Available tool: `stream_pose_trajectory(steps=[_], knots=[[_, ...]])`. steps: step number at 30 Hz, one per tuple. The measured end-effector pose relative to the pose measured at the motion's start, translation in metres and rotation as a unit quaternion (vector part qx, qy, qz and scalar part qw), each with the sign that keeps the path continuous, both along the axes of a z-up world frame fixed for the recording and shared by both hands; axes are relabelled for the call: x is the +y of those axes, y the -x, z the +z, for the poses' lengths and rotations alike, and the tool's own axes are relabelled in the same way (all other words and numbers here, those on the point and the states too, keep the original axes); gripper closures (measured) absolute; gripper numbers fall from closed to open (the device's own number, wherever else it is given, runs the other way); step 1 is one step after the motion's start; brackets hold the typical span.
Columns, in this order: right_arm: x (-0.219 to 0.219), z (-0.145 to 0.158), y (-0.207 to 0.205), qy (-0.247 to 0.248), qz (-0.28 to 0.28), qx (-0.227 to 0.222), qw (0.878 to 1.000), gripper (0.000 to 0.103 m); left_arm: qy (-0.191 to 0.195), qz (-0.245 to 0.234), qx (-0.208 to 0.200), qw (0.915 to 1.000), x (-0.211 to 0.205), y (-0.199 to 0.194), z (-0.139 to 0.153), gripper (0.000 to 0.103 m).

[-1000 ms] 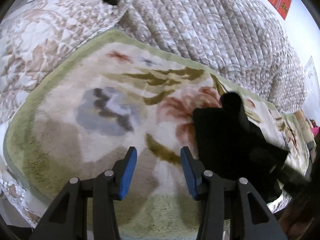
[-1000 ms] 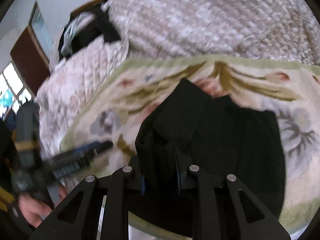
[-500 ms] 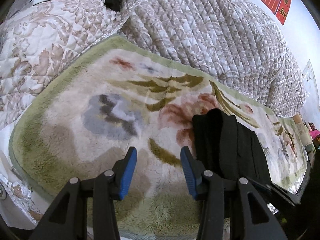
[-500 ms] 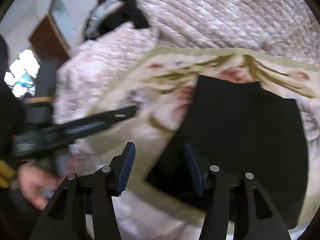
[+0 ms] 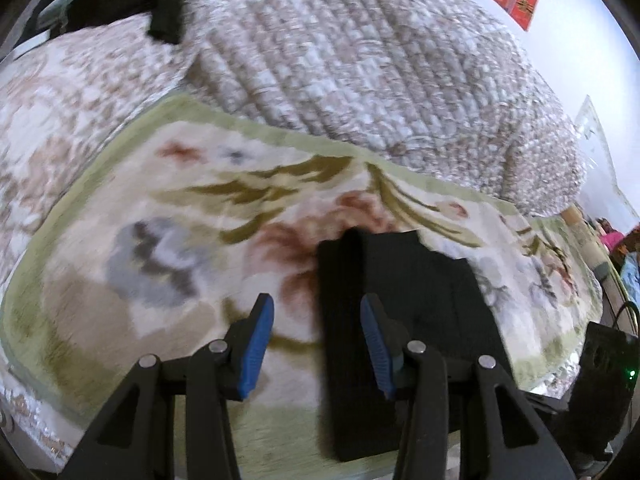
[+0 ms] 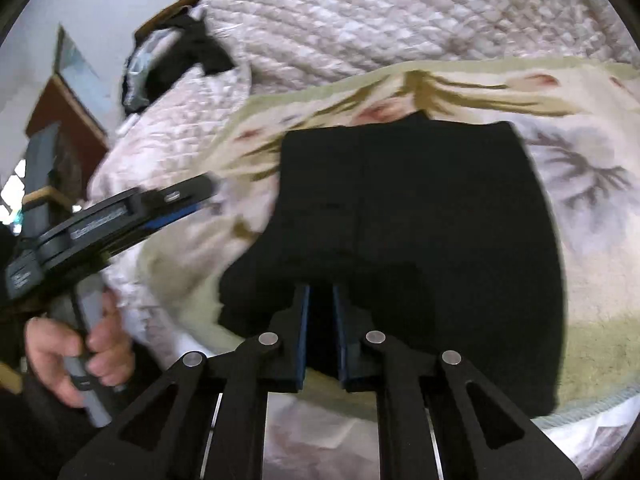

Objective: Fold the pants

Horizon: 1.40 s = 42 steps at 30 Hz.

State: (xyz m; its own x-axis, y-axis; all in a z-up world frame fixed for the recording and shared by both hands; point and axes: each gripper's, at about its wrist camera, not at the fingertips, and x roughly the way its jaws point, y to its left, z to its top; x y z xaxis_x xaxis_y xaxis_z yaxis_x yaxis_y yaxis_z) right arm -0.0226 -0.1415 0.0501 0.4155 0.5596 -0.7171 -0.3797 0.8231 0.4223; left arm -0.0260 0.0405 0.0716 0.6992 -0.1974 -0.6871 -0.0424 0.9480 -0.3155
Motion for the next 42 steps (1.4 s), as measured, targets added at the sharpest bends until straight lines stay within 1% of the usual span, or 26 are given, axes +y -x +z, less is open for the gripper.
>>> stream_pose_trajectory(steps=[2, 4, 5, 7, 9, 12, 13, 14, 15, 16, 17, 18, 19, 20, 22, 25, 26, 28, 30, 32, 35, 37, 39, 40, 42], knots=[[-0.011, 0.013, -0.009, 0.004, -0.014, -0.021, 1.0, 0.092, 0.002, -0.017, -0.006, 0.9998, -0.011, -0.008, 0.011, 0.056], [-0.032, 0.023, -0.027, 0.004, -0.049, -0.031, 0.998, 0.091, -0.001, -0.043, -0.008, 0.9991, -0.026, -0.02, 0.019, 0.056], [-0.042, 0.027, -0.042, 0.019, -0.065, -0.034, 0.997, 0.091, 0.001, -0.057, -0.009, 0.9983, -0.034, -0.028, 0.021, 0.056], [-0.056, 0.028, -0.066, 0.046, -0.077, -0.038, 0.995, 0.091, -0.005, -0.083, -0.012, 0.9965, -0.053, -0.047, 0.023, 0.056], [-0.062, 0.021, -0.092, 0.064, -0.08, -0.019, 0.995, 0.091, -0.015, -0.101, 0.002, 0.9948, -0.07, -0.067, 0.014, 0.056], [-0.054, 0.012, -0.117, 0.089, -0.053, -0.018, 0.994, 0.091, -0.031, -0.106, 0.042, 0.993, -0.08, -0.086, -0.016, 0.056], [-0.052, 0.006, -0.122, 0.1, -0.048, -0.011, 0.994, 0.092, -0.041, -0.105, 0.056, 0.992, -0.08, -0.088, -0.028, 0.06], [-0.046, -0.005, -0.131, 0.112, -0.035, 0.003, 0.993, 0.092, -0.049, -0.101, 0.059, 0.992, -0.08, -0.087, -0.037, 0.067], [-0.048, -0.012, -0.131, 0.124, -0.036, 0.002, 0.992, 0.092, -0.055, -0.097, 0.046, 0.9927, -0.078, -0.083, -0.04, 0.069], [-0.048, -0.02, -0.133, 0.138, -0.043, 0.0, 0.989, 0.093, -0.058, -0.095, 0.042, 0.9929, -0.077, -0.081, -0.04, 0.074], [-0.052, -0.028, -0.137, 0.134, -0.05, 0.007, 0.99, 0.096, -0.054, -0.092, 0.042, 0.9935, -0.075, -0.08, -0.04, 0.077], [-0.06, -0.031, -0.14, 0.111, -0.063, 0.013, 0.992, 0.098, -0.044, -0.089, 0.041, 0.9942, -0.072, -0.08, -0.041, 0.077], [-0.067, -0.031, -0.142, 0.096, -0.078, 0.018, 0.992, 0.103, -0.034, -0.086, 0.041, 0.9949, -0.069, -0.08, -0.043, 0.078], [-0.07, -0.031, -0.144, 0.097, -0.083, 0.017, 0.992, 0.103, -0.029, -0.083, 0.04, 0.9953, -0.067, -0.081, -0.044, 0.082], [-0.073, -0.031, -0.145, 0.096, -0.087, 0.011, 0.991, 0.103, -0.024, -0.082, 0.039, 0.9956, -0.064, -0.084, -0.045, 0.083], [-0.076, -0.032, -0.144, 0.084, -0.094, 0.006, 0.992, 0.103, 0.001, -0.08, 0.041, 0.9959, -0.057, -0.088, -0.047, 0.086], [-0.081, -0.032, -0.144, 0.07, -0.099, 0.011, 0.993, 0.103, 0.011, -0.081, 0.042, 0.9958, -0.054, -0.089, -0.047, 0.089], [-0.081, -0.027, -0.144, 0.054, -0.103, 0.014, 0.993, 0.102, 0.016, -0.084, 0.043, 0.9954, -0.051, -0.088, -0.044, 0.089], [-0.081, -0.013, -0.132, 0.058, -0.104, -0.005, 0.993, 0.097, 0.009, -0.084, 0.04, 0.9957, -0.051, -0.082, -0.038, 0.089], [-0.081, -0.003, -0.116, 0.063, -0.104, -0.02, 0.992, 0.088, 0.0, -0.086, 0.033, 0.9957, -0.051, -0.07, -0.031, 0.089], [-0.082, 0.005, -0.093, 0.064, -0.103, -0.029, 0.992, 0.087, -0.016, -0.086, 0.029, 0.9958, -0.051, -0.05, -0.022, 0.088], [-0.082, 0.008, -0.074, 0.066, -0.102, -0.029, 0.992, 0.088, -0.031, -0.091, 0.016, 0.9952, -0.056, -0.029, -0.015, 0.087], [-0.076, 0.01, -0.05, 0.077, -0.094, -0.037, 0.992, 0.088, -0.042, -0.095, 0.005, 0.9946, -0.061, -0.009, -0.012, 0.082], [-0.072, 0.01, -0.035, 0.083, -0.086, -0.045, 0.992, 0.088, -0.045, -0.098, 0.002, 0.9942, -0.064, 0.001, -0.013, 0.08], [-0.065, 0.002, -0.012, 0.1, -0.076, -0.049, 0.991, 0.088, -0.056, -0.102, 0.009, 0.9931, -0.07, 0.017, -0.023, 0.08]])
